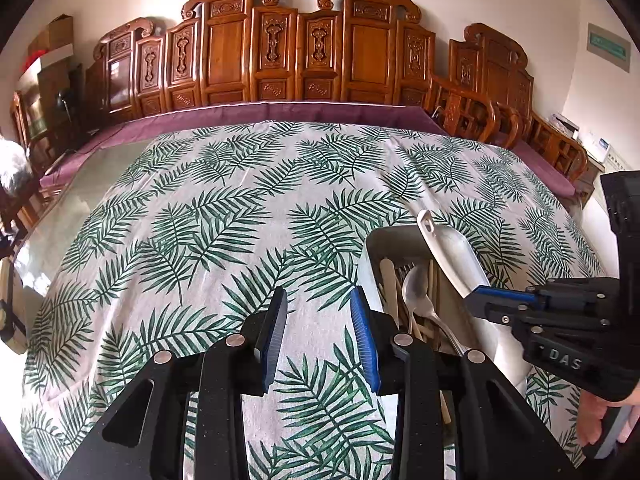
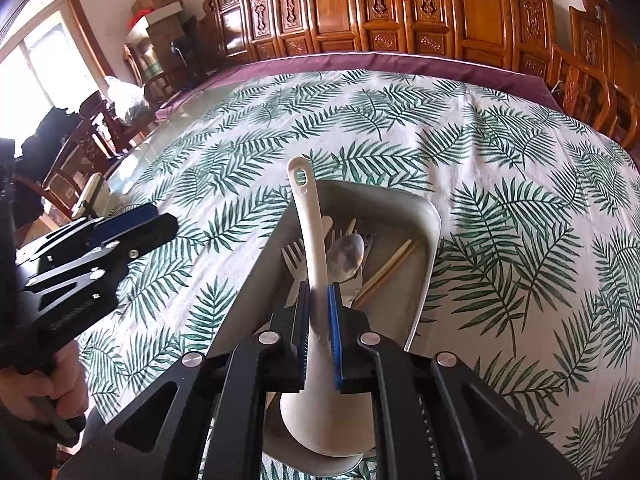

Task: Organize utensils

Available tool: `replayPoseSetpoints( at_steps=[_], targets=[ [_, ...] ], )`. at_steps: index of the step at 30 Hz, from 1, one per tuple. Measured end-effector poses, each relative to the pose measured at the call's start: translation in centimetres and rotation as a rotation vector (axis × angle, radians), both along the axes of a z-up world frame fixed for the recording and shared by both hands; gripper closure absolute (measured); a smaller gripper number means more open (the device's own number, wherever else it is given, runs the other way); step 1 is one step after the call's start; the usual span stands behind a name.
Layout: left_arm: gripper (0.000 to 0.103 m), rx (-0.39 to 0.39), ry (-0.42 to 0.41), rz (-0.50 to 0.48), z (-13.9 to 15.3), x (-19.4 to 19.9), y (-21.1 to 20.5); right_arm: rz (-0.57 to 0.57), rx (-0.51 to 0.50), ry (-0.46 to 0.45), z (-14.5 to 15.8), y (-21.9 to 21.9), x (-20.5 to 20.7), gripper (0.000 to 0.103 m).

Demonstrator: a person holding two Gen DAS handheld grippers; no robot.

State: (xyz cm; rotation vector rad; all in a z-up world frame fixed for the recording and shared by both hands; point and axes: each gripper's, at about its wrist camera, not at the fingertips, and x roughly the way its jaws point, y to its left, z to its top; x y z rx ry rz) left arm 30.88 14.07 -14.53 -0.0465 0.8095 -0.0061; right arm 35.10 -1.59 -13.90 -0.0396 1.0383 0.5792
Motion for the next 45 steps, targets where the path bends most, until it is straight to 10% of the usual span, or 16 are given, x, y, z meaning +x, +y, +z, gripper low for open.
replayPoseSetpoints(
  at_steps=[13,19,26,32,45],
  targets=[
    [0.069,0.003,-0.009,-0.011,0.7,-1.3,-1.3,-0.020,-0.011,-0.051,1.0,-1.8,-1.1,0.092],
    [0.051,0.011,-0.031,-0.026,1.9,-2.8,-3.3,-0.055,-0.031,-0.092,2.4,-4.5,-3.1,0.090],
    [0.016,0.018,-0.077,-0.040,3.9,-5.0,-6.3,-0.122,-0.030,-0.174,5.6,-9.0,-6.7,0.041],
    [0.008,0.024,-0.099,-0.050,5.5,-6.9,-8.9,-0.199,-0.034,-0.251,8.6,-12.8,-9.7,0.006],
    [0.008,0.070,-0.155,-0.071,10.1,-12.6,-13.2,-0.305,-0.035,-0.365,13.4,-18.1,-15.6,0.003]
  ],
)
